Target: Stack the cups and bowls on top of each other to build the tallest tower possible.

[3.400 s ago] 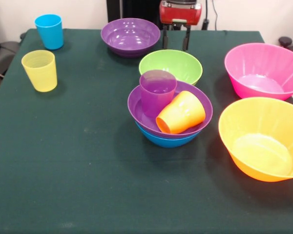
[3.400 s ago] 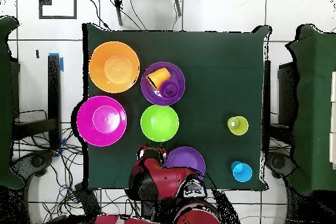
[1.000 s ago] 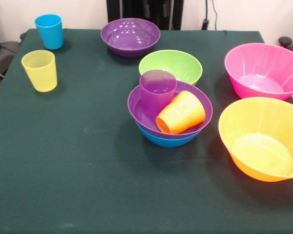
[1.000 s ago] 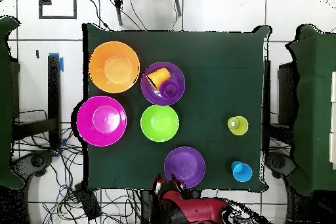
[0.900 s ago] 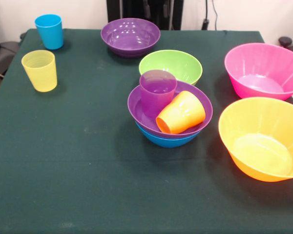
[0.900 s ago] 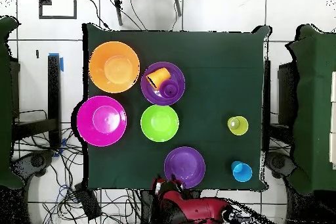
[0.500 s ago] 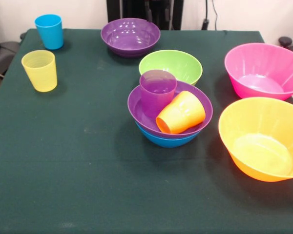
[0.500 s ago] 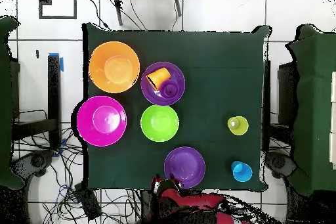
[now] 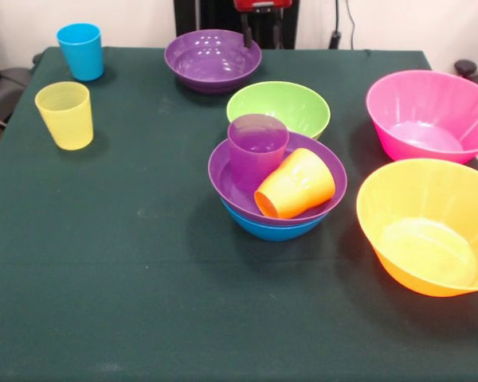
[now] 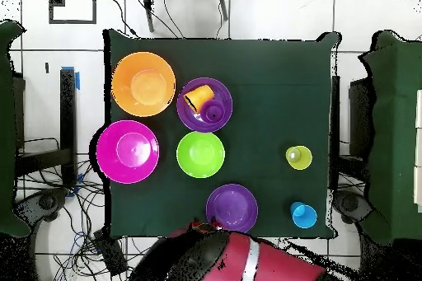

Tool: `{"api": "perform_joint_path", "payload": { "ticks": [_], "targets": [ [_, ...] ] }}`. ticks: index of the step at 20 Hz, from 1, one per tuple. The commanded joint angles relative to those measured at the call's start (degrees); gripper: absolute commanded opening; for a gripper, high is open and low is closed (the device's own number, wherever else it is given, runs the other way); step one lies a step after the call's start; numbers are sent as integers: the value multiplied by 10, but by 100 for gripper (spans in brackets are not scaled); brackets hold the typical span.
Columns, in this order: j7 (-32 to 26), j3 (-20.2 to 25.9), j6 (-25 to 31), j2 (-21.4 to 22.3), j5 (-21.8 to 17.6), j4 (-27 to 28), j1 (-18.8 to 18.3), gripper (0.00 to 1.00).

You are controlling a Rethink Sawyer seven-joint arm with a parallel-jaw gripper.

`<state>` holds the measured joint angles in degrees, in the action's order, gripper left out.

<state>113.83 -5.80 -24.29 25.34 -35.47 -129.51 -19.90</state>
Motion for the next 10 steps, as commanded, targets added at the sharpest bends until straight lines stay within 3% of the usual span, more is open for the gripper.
{"api": "perform_joint_path", "payload": {
  "ticks": [1, 10],
  "targets": [
    [52, 6, -29, -88, 24, 112, 23, 100],
    [46, 2, -48, -122, 2, 142, 18, 100]
  ]
}}
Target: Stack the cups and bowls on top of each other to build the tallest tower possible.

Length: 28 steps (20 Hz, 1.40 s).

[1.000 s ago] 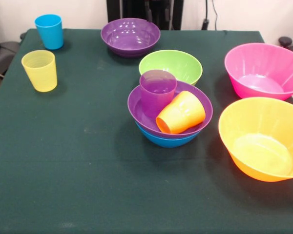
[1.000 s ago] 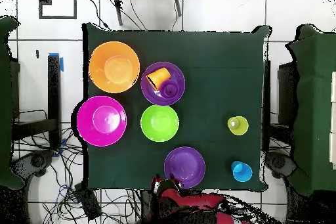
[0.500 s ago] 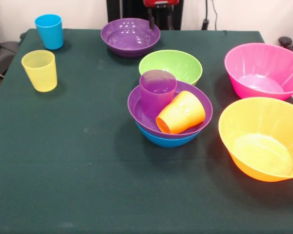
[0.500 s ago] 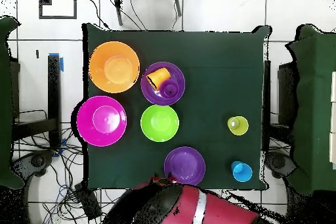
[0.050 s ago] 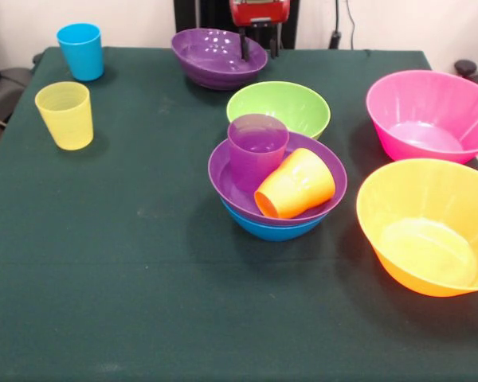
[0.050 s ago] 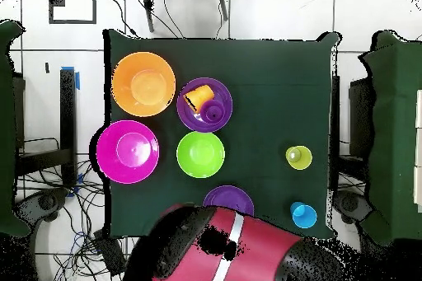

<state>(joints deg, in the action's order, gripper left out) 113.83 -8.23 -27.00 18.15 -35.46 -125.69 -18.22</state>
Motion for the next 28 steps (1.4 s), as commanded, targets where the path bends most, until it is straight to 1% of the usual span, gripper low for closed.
{"api": "perform_joint_path", "payload": {
  "ticks": [1, 4, 6, 10, 11, 16, 19, 22, 25, 28],
  "targets": [
    [45, 27, -21, -51, -2, 106, -1, 100],
    [45, 29, -21, -61, -11, 116, -12, 100],
    [43, 37, -20, -63, -25, 120, -24, 100],
    [40, 35, -21, -60, -30, 120, -22, 100],
    [42, 35, -28, -60, -31, 121, -21, 0],
    [51, 33, -36, -55, -23, 116, -19, 0],
    [58, 37, -27, -43, -20, 106, -20, 0],
    [56, 33, -21, -36, -15, 99, -11, 0],
    [57, 36, -9, -28, -17, 93, -15, 0],
    [60, 43, 7, -10, -20, 81, -20, 0]
  ]
}}
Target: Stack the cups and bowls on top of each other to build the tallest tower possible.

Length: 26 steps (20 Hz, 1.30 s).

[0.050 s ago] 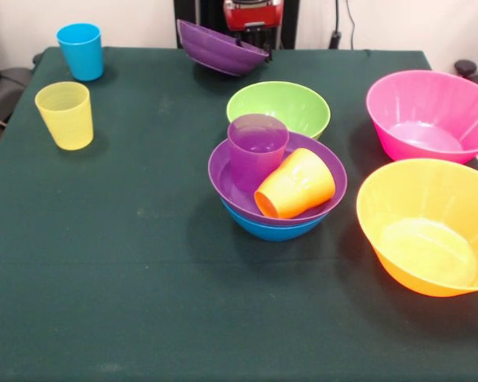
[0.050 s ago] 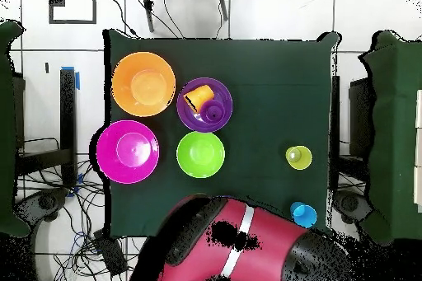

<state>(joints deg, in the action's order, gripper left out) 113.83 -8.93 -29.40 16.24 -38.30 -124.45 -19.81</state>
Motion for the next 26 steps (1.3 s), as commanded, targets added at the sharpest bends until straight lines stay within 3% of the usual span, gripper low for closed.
{"api": "perform_joint_path", "payload": {
  "ticks": [1, 6, 9, 13, 18, 21, 24, 26],
  "targets": [
    [63, 55, 38, 17, 8, 62, -7, 0],
    [60, 64, 107, 94, 16, 20, -12, 0],
    [52, 83, 183, 189, 25, -25, -30, 0],
    [26, 145, 276, 284, 34, -66, -73, 0],
    [26, 175, 292, 293, 30, -67, -84, 0],
    [46, 165, 281, 287, 31, -58, -70, 0],
    [46, 161, 304, 311, 38, -64, -59, 0],
    [45, 175, 305, 314, 37, -71, -73, 0]
  ]
}}
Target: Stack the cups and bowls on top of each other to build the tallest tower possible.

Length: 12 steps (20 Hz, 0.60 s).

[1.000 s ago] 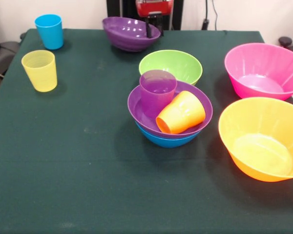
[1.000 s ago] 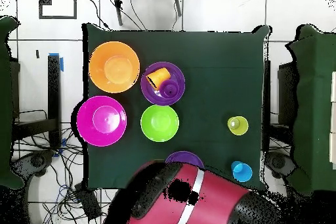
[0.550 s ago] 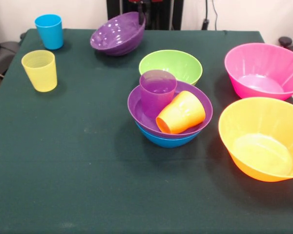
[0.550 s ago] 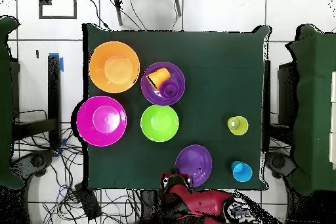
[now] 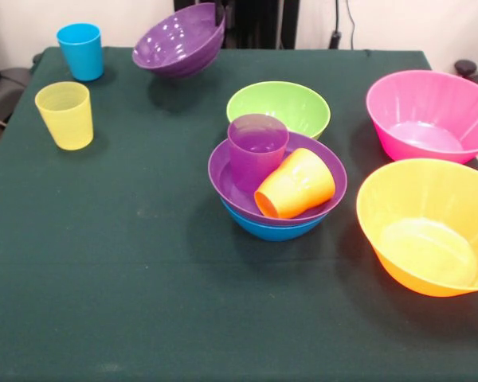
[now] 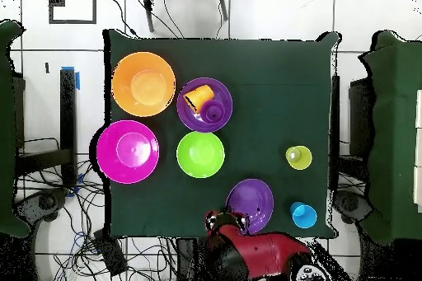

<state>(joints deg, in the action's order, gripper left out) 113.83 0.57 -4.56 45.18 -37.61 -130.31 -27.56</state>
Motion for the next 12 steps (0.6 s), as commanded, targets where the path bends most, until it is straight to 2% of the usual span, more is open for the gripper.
{"api": "perform_joint_path", "payload": {
  "ticks": [1, 4, 6, 8, 12],
  "targets": [
    [39, 85, 64, 26, 29, -10, 3, 0],
    [31, 80, 66, 17, 21, 10, 15, 0],
    [38, 79, 37, -15, 12, 30, 23, 0],
    [40, 83, 30, -28, 11, 36, 23, 0],
    [33, 102, 63, 1, 24, 17, 8, 0]
  ]
}}
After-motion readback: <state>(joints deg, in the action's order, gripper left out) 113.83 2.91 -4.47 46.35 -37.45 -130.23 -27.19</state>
